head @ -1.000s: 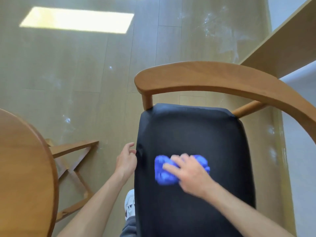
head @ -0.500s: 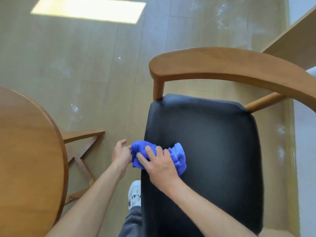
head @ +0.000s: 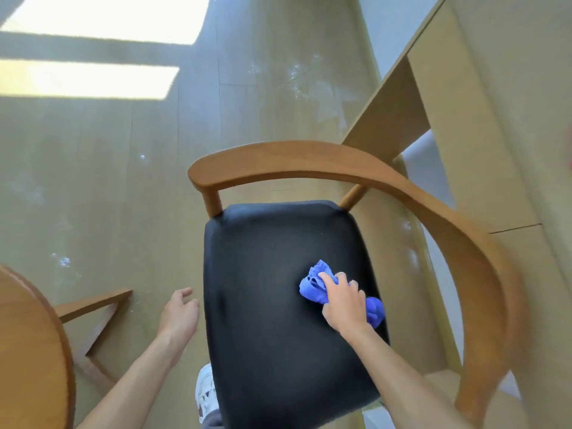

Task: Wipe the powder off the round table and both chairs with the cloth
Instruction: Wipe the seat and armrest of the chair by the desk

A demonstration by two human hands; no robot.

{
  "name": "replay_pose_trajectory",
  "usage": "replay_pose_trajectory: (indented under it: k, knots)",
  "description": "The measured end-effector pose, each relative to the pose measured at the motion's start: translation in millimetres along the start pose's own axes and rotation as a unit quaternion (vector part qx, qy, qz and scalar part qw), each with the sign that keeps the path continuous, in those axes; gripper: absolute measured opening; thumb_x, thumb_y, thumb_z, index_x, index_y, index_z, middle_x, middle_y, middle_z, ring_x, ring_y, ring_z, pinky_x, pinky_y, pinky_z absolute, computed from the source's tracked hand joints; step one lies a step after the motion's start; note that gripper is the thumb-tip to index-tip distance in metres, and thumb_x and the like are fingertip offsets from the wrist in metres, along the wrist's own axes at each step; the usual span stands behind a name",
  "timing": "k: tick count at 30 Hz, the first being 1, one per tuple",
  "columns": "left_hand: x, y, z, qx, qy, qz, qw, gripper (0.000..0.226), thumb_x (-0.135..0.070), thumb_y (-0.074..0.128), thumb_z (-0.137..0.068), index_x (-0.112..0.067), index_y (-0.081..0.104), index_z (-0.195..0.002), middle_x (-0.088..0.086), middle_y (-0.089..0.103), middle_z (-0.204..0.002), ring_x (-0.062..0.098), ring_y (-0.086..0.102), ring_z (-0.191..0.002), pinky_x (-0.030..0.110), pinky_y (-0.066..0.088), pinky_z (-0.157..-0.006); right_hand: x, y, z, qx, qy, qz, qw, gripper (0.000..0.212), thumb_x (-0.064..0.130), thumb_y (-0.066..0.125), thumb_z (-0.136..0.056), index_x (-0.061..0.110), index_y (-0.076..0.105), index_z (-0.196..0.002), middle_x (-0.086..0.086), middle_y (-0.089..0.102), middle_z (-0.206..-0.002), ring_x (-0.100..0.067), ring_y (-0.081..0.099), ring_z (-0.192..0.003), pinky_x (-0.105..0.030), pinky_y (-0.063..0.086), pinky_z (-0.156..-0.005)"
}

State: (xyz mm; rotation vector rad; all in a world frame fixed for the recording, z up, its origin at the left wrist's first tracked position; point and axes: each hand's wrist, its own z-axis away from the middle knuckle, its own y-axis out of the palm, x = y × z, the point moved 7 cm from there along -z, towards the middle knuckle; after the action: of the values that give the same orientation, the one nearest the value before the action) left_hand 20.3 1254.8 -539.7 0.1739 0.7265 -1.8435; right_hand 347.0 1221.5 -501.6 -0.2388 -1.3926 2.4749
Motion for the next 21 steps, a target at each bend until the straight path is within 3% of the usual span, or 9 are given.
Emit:
replay_pose_trajectory:
  k: [2, 4, 9, 15, 18, 21]
  knots:
    - [-7.9, 10.7, 21.9, 0.028, 0.015, -0.022, 0.999, 0.04, -0.013, 0.04, -0.095, -0.019, 0.043, -0.135, 0.004, 0.054, -0.13, 0.025, 0.054, -0.108, 0.047, 0.045, -0.099, -26.3, -10.6, 21.7, 0.029, 0.07, -0.109, 0.991, 0.067, 0.007, 0.049, -0.082, 0.031, 0.032, -0.142, -0.001, 0.04, -0.128, -0.025, 0.046, -0.106, -0.032, 0.039, -0.082]
    - [-15.1, 21.1, 48.6, 0.054, 0.035, -0.051, 0.997, 0.04, -0.015, 0.041, -0.094, -0.019, 0.045, -0.134, 0.002, 0.056, -0.126, 0.024, 0.054, -0.11, 0.046, 0.045, -0.099, -41.2, -26.4, 51.8, 0.006, 0.082, -0.22, 0.972, 0.07, 0.006, 0.047, -0.081, 0.032, 0.033, -0.145, 0.003, 0.039, -0.133, -0.021, 0.046, -0.111, -0.032, 0.043, -0.088]
    - [-39.2, 32.0, 131.9, 0.1, 0.094, -0.117, 0.984, 0.037, -0.019, 0.04, -0.095, -0.02, 0.047, -0.131, 0.0, 0.057, -0.123, 0.028, 0.056, -0.109, 0.041, 0.045, -0.098, -51.8, -63.3, 141.1, -0.047, 0.098, -0.397, 0.912, 0.065, 0.006, 0.052, -0.083, 0.032, 0.04, -0.141, 0.011, 0.041, -0.127, -0.007, 0.05, -0.103, -0.021, 0.037, -0.088]
    - [-52.3, 27.7, 207.7, 0.121, 0.126, -0.139, 0.975, 0.033, -0.02, 0.043, -0.093, -0.02, 0.052, -0.124, 0.005, 0.059, -0.12, 0.026, 0.056, -0.106, 0.041, 0.047, -0.098, -57.2, -86.1, 223.4, -0.085, 0.121, -0.508, 0.848, 0.062, 0.02, 0.057, -0.069, 0.027, 0.05, -0.131, 0.004, 0.059, -0.12, -0.013, 0.058, -0.109, -0.032, 0.046, -0.097]
    - [-45.9, 23.6, 240.8, 0.115, 0.147, -0.141, 0.972, 0.031, -0.022, 0.044, -0.094, -0.02, 0.053, -0.123, 0.002, 0.057, -0.12, 0.022, 0.054, -0.104, 0.041, 0.047, -0.098, -57.1, -95.7, 254.6, -0.093, 0.097, -0.521, 0.843, 0.052, 0.017, 0.056, -0.07, 0.026, 0.054, -0.121, 0.003, 0.063, -0.111, -0.013, 0.061, -0.101, -0.029, 0.047, -0.089]
    - [-30.8, 21.6, 272.8, 0.104, 0.16, -0.15, 0.97, 0.031, -0.023, 0.044, -0.095, -0.019, 0.053, -0.124, 0.001, 0.055, -0.122, 0.022, 0.053, -0.107, 0.04, 0.047, -0.097, -57.4, -96.2, 278.3, -0.089, 0.07, -0.52, 0.847, 0.053, 0.013, 0.058, -0.075, 0.027, 0.053, -0.125, 0.004, 0.062, -0.112, -0.012, 0.06, -0.103, -0.026, 0.046, -0.09]
